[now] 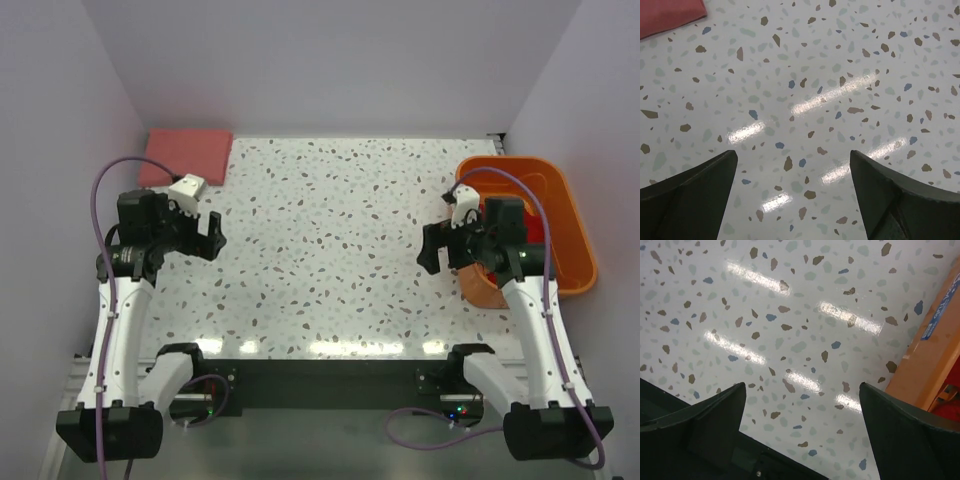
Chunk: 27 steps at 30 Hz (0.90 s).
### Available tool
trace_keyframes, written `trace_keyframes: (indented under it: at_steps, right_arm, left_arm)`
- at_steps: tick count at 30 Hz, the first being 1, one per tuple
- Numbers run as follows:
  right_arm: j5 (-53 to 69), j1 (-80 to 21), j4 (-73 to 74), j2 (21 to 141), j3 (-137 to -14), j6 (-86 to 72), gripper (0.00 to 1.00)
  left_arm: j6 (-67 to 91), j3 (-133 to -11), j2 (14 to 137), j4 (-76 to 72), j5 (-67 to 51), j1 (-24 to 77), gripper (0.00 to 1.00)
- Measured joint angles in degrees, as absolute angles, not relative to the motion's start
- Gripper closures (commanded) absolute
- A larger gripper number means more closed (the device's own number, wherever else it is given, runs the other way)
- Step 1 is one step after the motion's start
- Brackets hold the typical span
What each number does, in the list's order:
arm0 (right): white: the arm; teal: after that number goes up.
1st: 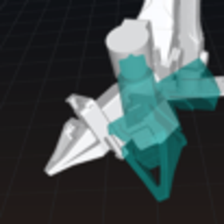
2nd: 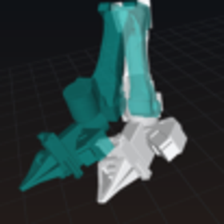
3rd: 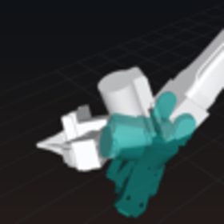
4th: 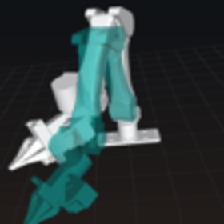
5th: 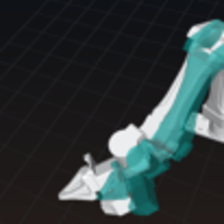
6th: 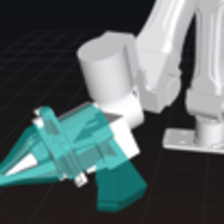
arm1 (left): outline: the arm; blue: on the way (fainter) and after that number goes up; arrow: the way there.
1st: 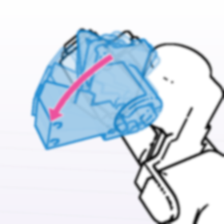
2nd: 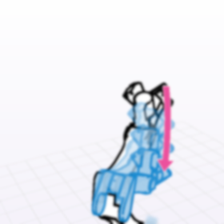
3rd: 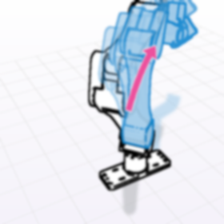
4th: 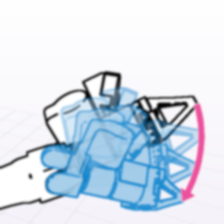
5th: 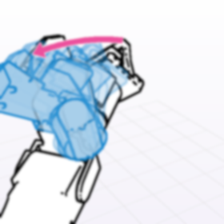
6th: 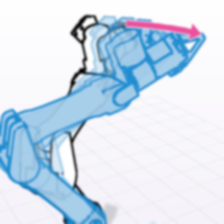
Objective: Fold and stack the t-shirts
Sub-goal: Grab the tshirt from the pile
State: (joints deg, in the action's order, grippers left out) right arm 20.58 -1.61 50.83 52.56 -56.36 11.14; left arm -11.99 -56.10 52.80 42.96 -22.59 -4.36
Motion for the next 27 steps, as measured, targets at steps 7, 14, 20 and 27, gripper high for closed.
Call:
trace_keyframes:
  at_steps: [7, 14, 20, 27]
  right_arm:
    - [19.3, -1.5, 52.3, 62.0, -76.5, 5.9, 0.01]
    - [12.7, 3.6, 53.9, 75.7, -99.6, 7.0, 0.01]
    - [8.0, 15.4, 58.7, 88.4, -105.2, 10.2, 0.01]
    - [1.3, 21.4, 62.2, 101.9, -98.7, 14.4, 0.01]
  left_arm:
    - [-9.3, -63.1, 56.1, 42.5, -25.7, -4.4, 0.0]
    - [-7.0, -66.5, 61.3, 39.7, -28.1, -4.4, 0.0]
    - [-6.4, -66.5, 64.0, 38.6, -28.1, -4.4, 0.0]
    - [-6.4, -66.5, 66.9, 37.7, -28.1, -4.4, 0.0]
